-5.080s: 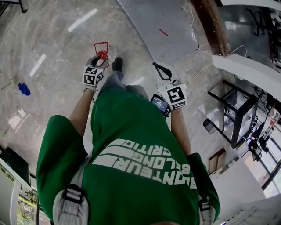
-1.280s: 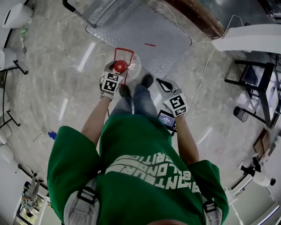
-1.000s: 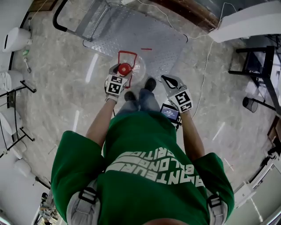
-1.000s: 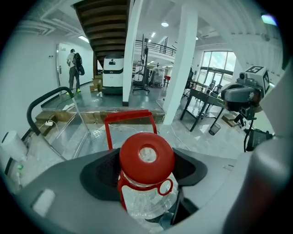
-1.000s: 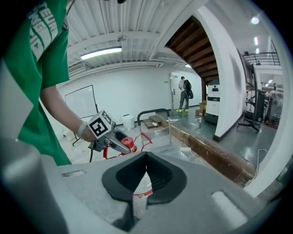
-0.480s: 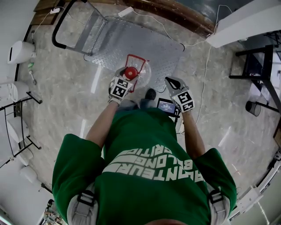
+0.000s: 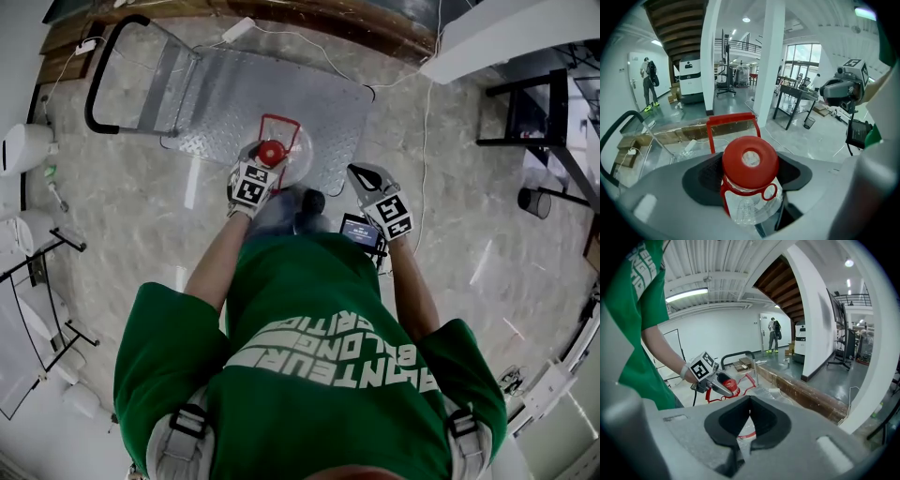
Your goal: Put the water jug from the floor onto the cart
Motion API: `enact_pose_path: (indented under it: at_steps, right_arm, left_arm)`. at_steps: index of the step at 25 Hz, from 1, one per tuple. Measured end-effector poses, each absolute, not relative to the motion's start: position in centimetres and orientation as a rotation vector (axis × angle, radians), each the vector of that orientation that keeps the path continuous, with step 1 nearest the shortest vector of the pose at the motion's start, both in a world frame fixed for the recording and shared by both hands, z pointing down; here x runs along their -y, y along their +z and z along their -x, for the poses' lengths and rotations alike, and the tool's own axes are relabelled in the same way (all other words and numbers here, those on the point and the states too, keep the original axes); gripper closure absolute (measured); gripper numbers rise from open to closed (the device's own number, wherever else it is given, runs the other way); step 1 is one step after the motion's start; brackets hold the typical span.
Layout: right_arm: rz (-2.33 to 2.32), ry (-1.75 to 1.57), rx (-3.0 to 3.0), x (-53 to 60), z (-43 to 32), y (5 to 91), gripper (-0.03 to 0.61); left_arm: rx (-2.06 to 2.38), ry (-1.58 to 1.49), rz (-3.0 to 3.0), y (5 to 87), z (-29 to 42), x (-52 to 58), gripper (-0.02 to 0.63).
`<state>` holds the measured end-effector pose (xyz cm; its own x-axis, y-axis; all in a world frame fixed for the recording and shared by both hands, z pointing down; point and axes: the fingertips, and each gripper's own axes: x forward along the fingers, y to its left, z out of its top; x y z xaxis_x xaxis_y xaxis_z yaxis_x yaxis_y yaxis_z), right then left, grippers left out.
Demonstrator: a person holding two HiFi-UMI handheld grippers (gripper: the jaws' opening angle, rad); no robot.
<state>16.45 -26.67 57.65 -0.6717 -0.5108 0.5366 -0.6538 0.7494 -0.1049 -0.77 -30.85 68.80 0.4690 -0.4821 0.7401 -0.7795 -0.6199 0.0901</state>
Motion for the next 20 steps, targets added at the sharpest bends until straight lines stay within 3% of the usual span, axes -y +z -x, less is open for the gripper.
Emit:
enact_pose_path:
  at_steps: [20]
  right_arm:
    - [-1.035,0.537,2.280,29.3,-13.8,57.5,0.586]
  left_arm:
    - [0.731,1.095,-2.333,80.2,-0.4,37.1,0.273]
